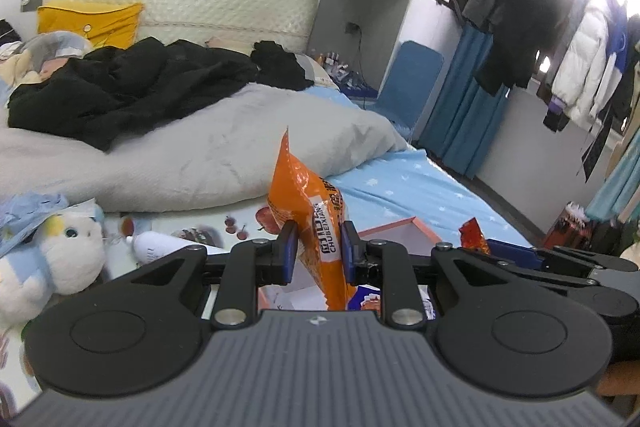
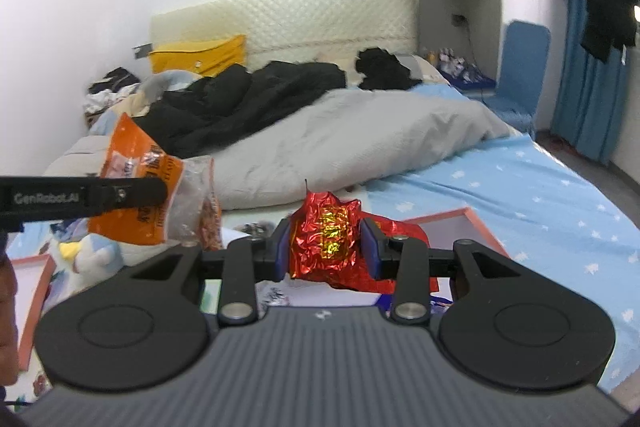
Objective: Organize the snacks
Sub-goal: 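Carry the orange packet and red foil candy over the pink box with both grippers, then open both grippers to drop the orange packet and candy into the box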
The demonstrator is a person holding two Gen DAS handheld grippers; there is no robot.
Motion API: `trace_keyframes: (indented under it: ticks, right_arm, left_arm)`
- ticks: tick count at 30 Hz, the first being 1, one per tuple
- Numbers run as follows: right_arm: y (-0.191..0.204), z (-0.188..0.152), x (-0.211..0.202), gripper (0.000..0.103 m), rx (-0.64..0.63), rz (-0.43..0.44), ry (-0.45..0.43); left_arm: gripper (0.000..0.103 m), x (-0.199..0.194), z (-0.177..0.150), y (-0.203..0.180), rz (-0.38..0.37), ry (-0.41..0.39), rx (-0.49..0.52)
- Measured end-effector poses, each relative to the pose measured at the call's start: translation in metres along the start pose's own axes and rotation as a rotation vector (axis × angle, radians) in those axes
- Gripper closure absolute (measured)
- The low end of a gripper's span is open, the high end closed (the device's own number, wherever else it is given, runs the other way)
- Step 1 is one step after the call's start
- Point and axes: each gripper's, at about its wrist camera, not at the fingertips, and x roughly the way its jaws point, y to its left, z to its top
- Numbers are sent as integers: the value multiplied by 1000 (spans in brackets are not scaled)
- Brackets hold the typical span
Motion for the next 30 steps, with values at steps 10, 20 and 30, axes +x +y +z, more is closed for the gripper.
trace_keyframes:
  ticks: [10,20,30]
  right_arm:
    - [-39,-47,67,63,82,-72,205]
    - [-54,-71,84,30,155,-80,271]
    - [-56,-37,28,30,168,-60,114]
  left_arm:
    - [77,72,-19,-3,-18,172,2]
    - [57,100,-39,-17,-14,256,78]
    - [34,51,-2,-35,-36,169,102]
